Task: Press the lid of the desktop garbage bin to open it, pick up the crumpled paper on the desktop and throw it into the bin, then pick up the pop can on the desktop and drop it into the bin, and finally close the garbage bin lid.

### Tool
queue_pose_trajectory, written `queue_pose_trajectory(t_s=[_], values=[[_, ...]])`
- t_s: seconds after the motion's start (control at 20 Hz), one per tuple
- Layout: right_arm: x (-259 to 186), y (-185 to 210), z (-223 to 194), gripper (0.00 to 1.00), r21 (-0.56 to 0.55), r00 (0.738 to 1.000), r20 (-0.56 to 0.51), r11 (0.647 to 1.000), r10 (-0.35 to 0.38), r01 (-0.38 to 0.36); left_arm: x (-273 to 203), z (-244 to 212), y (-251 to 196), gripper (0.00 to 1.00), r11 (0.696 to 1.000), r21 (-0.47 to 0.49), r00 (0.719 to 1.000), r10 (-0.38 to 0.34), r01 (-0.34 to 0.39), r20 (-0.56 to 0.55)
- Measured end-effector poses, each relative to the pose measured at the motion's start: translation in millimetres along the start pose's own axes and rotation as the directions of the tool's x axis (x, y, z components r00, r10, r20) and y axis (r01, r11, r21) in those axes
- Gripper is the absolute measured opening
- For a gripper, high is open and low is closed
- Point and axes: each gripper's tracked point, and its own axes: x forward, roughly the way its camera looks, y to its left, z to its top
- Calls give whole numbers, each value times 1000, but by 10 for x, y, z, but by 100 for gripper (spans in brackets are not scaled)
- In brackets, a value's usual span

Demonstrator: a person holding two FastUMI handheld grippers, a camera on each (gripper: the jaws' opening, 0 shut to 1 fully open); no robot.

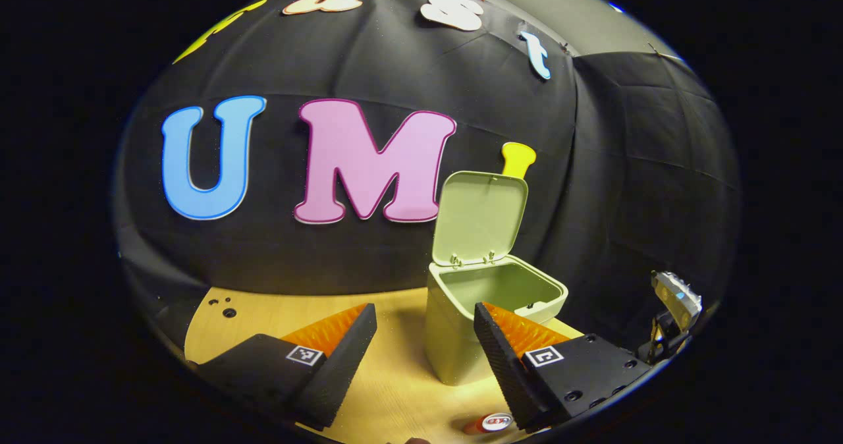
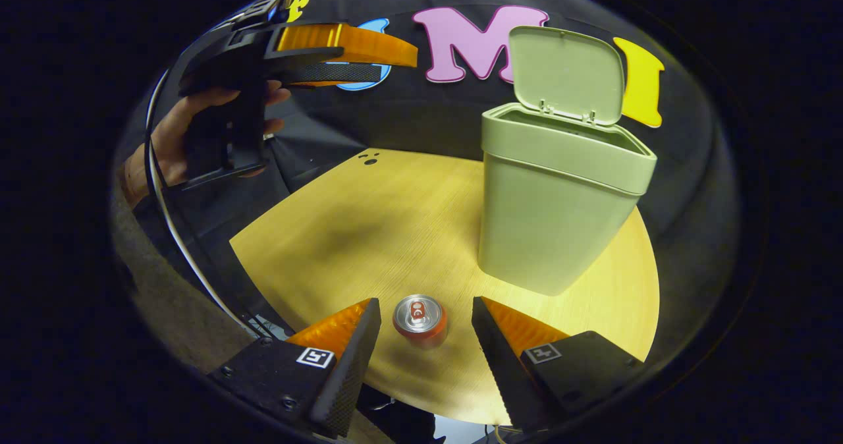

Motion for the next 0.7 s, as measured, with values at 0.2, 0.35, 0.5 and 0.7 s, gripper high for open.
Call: queue_pose_trajectory(t_s=[0.2, 0.35, 0.5, 0.7], values=[[157, 97, -91, 89, -36, 999, -40, 999, 34, -35, -340, -170, 287, 96, 997, -18, 997, 77, -78, -27], [275, 116, -158, 89, -62, 997, -67, 997, 41, -45, -562, -266, 464, 96, 990, -30, 990, 135, -136, -37], [382, 89, -244, 89, -87, 995, -97, 995, 33, -41, -728, -384, 611, 96, 983, -45, 983, 177, -180, -56], [508, 73, -361, 89, -100, 990, -138, 994, 34, -48, -867, -484, 775, 95, 971, -67, 971, 225, -230, -76]])
